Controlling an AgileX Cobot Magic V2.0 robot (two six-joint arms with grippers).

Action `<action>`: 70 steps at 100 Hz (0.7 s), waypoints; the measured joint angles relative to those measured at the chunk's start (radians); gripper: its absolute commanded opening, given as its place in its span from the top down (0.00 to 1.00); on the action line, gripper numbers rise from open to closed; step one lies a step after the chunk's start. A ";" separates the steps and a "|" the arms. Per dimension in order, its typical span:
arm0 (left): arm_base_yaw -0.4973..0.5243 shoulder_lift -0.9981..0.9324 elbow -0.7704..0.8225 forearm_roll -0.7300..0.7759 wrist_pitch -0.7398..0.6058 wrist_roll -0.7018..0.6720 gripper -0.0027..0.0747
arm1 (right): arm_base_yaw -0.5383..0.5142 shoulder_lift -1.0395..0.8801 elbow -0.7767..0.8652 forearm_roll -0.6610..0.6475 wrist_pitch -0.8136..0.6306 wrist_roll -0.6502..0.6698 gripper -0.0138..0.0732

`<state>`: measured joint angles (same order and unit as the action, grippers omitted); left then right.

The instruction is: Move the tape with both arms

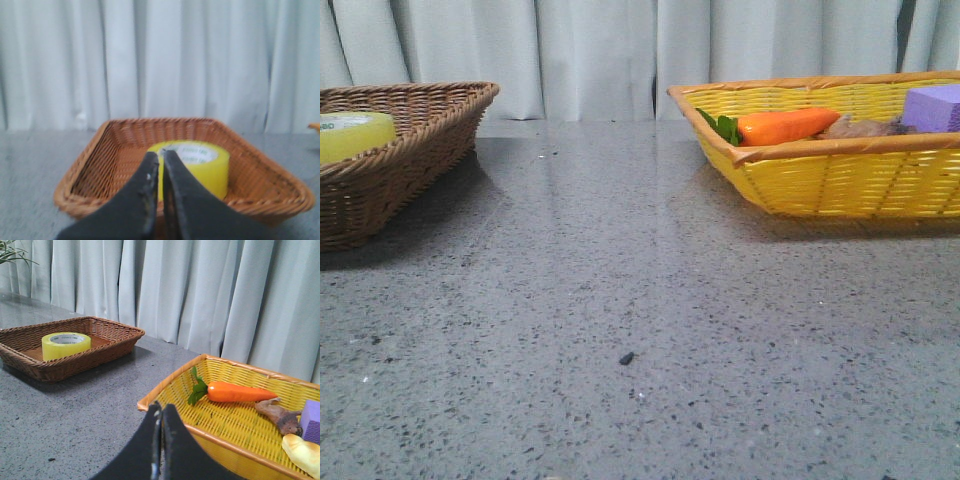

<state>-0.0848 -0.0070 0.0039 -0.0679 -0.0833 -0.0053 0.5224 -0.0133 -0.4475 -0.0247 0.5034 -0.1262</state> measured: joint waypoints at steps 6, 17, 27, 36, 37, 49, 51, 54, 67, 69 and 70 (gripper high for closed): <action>0.028 0.000 0.000 0.016 0.020 -0.018 0.99 | 0.000 0.000 0.000 0.000 0.000 0.000 0.92; 0.059 0.000 0.000 0.026 0.123 -0.030 0.99 | 0.000 0.000 0.000 0.000 0.002 0.000 0.92; 0.070 0.000 0.000 0.028 0.230 -0.034 0.99 | 0.000 0.000 0.000 0.000 0.002 0.000 0.92; 0.072 0.000 0.000 0.030 0.329 -0.036 0.99 | 0.000 0.000 0.000 0.000 0.002 0.000 0.92; 0.072 0.000 0.000 0.030 0.344 -0.036 0.99 | 0.000 0.000 0.000 0.000 0.002 0.000 0.92; 0.072 0.000 0.000 0.030 0.413 -0.039 0.99 | 0.000 0.000 0.000 0.000 0.002 0.000 0.92; 0.072 0.000 0.000 0.030 0.412 -0.039 0.99 | 0.000 0.000 0.000 0.000 0.002 0.000 0.92; 0.072 0.000 0.000 0.030 0.413 -0.039 0.99 | 0.000 0.000 0.000 0.000 0.002 0.000 0.92; 0.072 0.000 0.000 0.030 0.413 -0.041 0.99 | 0.000 0.000 0.000 0.000 0.002 0.000 0.92; 0.072 0.000 0.000 0.030 0.413 -0.041 0.99 | 0.000 0.000 0.000 0.000 0.002 0.000 0.92; 0.072 0.000 0.000 0.030 0.415 -0.041 0.99 | 0.000 0.000 0.000 0.000 0.002 0.000 0.92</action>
<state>-0.0124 -0.0070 0.0039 -0.0379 0.3314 -0.0459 0.5224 -0.0133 -0.4475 -0.0247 0.5056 -0.1262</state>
